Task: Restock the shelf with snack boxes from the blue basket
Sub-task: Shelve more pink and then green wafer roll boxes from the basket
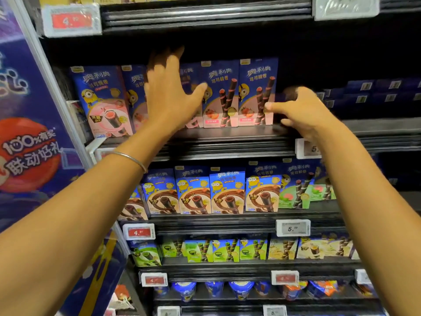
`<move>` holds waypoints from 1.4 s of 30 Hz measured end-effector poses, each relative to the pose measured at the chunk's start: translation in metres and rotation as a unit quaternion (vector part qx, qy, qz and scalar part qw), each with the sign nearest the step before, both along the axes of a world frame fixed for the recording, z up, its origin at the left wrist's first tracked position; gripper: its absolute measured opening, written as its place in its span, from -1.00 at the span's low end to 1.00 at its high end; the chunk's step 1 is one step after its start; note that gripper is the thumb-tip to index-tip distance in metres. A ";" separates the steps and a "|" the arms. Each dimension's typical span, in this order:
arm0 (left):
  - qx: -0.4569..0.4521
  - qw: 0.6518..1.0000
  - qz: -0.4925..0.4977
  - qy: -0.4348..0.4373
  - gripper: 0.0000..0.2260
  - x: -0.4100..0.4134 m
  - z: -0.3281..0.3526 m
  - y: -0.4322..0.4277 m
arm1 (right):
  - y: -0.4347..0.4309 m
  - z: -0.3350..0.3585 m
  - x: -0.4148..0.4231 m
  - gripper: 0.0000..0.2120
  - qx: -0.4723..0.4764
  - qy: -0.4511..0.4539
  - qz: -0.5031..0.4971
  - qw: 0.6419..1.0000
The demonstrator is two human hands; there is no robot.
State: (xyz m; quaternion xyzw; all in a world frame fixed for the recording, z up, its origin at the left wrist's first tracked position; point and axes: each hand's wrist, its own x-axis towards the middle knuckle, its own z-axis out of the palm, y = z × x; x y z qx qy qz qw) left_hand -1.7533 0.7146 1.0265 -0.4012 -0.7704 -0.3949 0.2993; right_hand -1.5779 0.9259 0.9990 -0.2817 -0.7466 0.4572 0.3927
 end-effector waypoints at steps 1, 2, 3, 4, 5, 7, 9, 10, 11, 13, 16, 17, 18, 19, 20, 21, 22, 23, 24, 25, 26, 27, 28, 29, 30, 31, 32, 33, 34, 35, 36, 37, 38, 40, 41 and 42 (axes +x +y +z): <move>0.015 1.000 -0.019 -0.004 -0.37 0.006 -0.005 -0.004 | -0.007 0.000 0.008 -0.31 0.019 0.012 0.002 1.000; 0.034 0.998 -0.042 -0.008 -0.37 0.014 -0.012 -0.010 | -0.015 -0.001 0.017 -0.34 0.038 0.024 0.005 0.999; 0.059 0.996 -0.065 -0.017 -0.38 0.023 -0.020 -0.016 | -0.024 -0.004 0.026 -0.38 0.052 0.038 0.009 0.998; 0.091 0.991 -0.088 -0.031 -0.40 0.033 -0.030 -0.022 | -0.034 -0.008 0.036 -0.43 0.062 0.054 0.016 0.996; 0.124 0.984 -0.114 -0.050 -0.45 0.043 -0.043 -0.026 | -0.045 -0.014 0.046 -0.48 0.068 0.074 0.025 0.995; 0.181 0.964 -0.169 -0.095 -0.60 0.072 -0.075 -0.033 | -0.068 -0.030 0.069 -0.58 0.065 0.122 0.040 0.990; 0.208 0.945 -0.201 -0.153 -0.72 0.104 -0.112 -0.043 | -0.090 -0.052 0.092 -0.68 0.035 0.167 0.047 0.984; 0.213 0.935 -0.213 -0.189 -0.74 0.120 -0.132 -0.050 | -0.101 -0.067 0.105 -0.73 0.010 0.176 0.048 0.983; 0.211 0.924 -0.220 -0.232 -0.76 0.135 -0.153 -0.058 | -0.112 -0.084 0.118 -0.77 -0.017 0.173 0.048 0.984; 0.190 0.899 -0.218 -0.330 -0.78 0.162 -0.202 -0.076 | -0.131 -0.128 0.148 -0.82 -0.068 0.127 0.041 0.989; 0.143 0.852 -0.183 -0.469 -0.82 0.201 -0.283 -0.109 | -0.161 -0.205 0.200 -0.83 -0.153 0.034 0.008 0.988; 0.122 0.836 -0.172 -0.506 -0.83 0.215 -0.310 -0.119 | -0.172 -0.230 0.219 -0.83 -0.182 0.008 -0.010 0.983; 0.098 0.819 -0.167 -0.539 -0.84 0.229 -0.336 -0.129 | -0.184 -0.253 0.240 -0.84 -0.212 -0.018 -0.029 0.977; 0.073 0.801 -0.165 -0.572 -0.86 0.244 -0.361 -0.139 | -0.196 -0.276 0.261 -0.87 -0.240 -0.047 -0.049 0.968; 0.048 0.781 -0.165 -0.601 -0.87 0.260 -0.385 -0.149 | -0.209 -0.298 0.282 -0.92 -0.265 -0.076 -0.066 0.959; 0.027 0.761 -0.163 -0.627 -0.87 0.276 -0.406 -0.159 | -0.221 -0.318 0.302 -0.96 -0.287 -0.105 -0.077 0.949; 0.005 0.741 -0.157 -0.652 -0.86 0.292 -0.425 -0.170 | -0.232 -0.337 0.322 -0.95 -0.306 -0.137 -0.084 0.938; -0.014 0.721 -0.150 -0.676 -0.81 0.309 -0.442 -0.179 | -0.241 -0.354 0.341 -0.95 -0.322 -0.169 -0.088 0.928; -0.027 0.702 -0.142 -0.698 -0.78 0.327 -0.456 -0.187 | -0.250 -0.370 0.359 -0.95 -0.332 -0.199 -0.091 0.918; -0.038 0.686 -0.135 -0.714 -0.79 0.344 -0.468 -0.195 | -0.258 -0.385 0.375 -0.93 -0.339 -0.225 -0.093 0.909; -0.049 0.674 -0.132 -0.725 -0.85 0.360 -0.478 -0.201 | -0.264 -0.400 0.391 -0.91 -0.346 -0.247 -0.094 0.900; -0.057 0.662 -0.129 -0.736 -0.90 0.376 -0.487 -0.206 | -0.270 -0.414 0.403 -0.91 -0.351 -0.262 -0.095 0.894; -0.062 0.649 -0.123 -0.748 -0.91 0.391 -0.497 -0.209 | -0.274 -0.429 0.415 -0.92 -0.353 -0.276 -0.095 0.889; -0.068 0.638 -0.112 -0.758 -0.89 0.404 -0.509 -0.211 | -0.277 -0.445 0.425 -0.93 -0.354 -0.292 -0.093 0.884; -0.078 0.632 -0.101 -0.765 -0.87 0.416 -0.523 -0.213 | -0.279 -0.461 0.434 -0.91 -0.351 -0.312 -0.092 0.878; -0.087 0.625 -0.086 -0.771 -0.85 0.427 -0.536 -0.214 | -0.281 -0.479 0.443 -0.86 -0.346 -0.331 -0.090 0.874; -0.097 0.619 -0.072 -0.776 -0.85 0.436 -0.550 -0.214 | -0.281 -0.498 0.450 -0.83 -0.341 -0.352 -0.085 0.868; -0.108 0.615 -0.062 -0.779 -0.88 0.445 -0.567 -0.214 | -0.280 -0.519 0.457 -0.86 -0.342 -0.372 -0.073 0.860; -0.119 0.613 -0.056 -0.779 -0.94 0.454 -0.588 -0.214 | -0.278 -0.541 0.462 -0.91 -0.352 -0.385 -0.055 0.851; -0.130 0.614 -0.047 -0.777 -0.94 0.464 -0.607 -0.213 | -0.276 -0.565 0.467 -0.92 -0.369 -0.392 -0.039 0.842; -0.147 0.617 -0.041 -0.772 -0.85 0.474 -0.630 -0.211 | -0.273 -0.590 0.474 -0.93 -0.384 -0.398 -0.026 0.833; -0.161 0.616 -0.039 -0.770 -0.77 0.484 -0.653 -0.208 | -0.270 -0.617 0.478 -0.95 -0.394 -0.402 -0.016 0.826; -0.178 0.612 -0.037 -0.769 -0.74 0.492 -0.678 -0.206 | -0.269 -0.644 0.482 -0.94 -0.401 -0.407 -0.006 0.821; -0.196 0.600 -0.044 -0.775 -0.75 0.509 -0.729 -0.199 | -0.266 -0.700 0.487 -0.87 -0.402 -0.409 0.000 0.819; -0.199 0.592 -0.042 -0.780 -0.79 0.515 -0.755 -0.194 | -0.264 -0.728 0.486 -0.89 -0.394 -0.409 -0.005 0.823; -0.208 0.588 -0.035 -0.781 -0.83 0.520 -0.782 -0.190 | -0.263 -0.757 0.485 -0.95 -0.382 -0.414 -0.002 0.826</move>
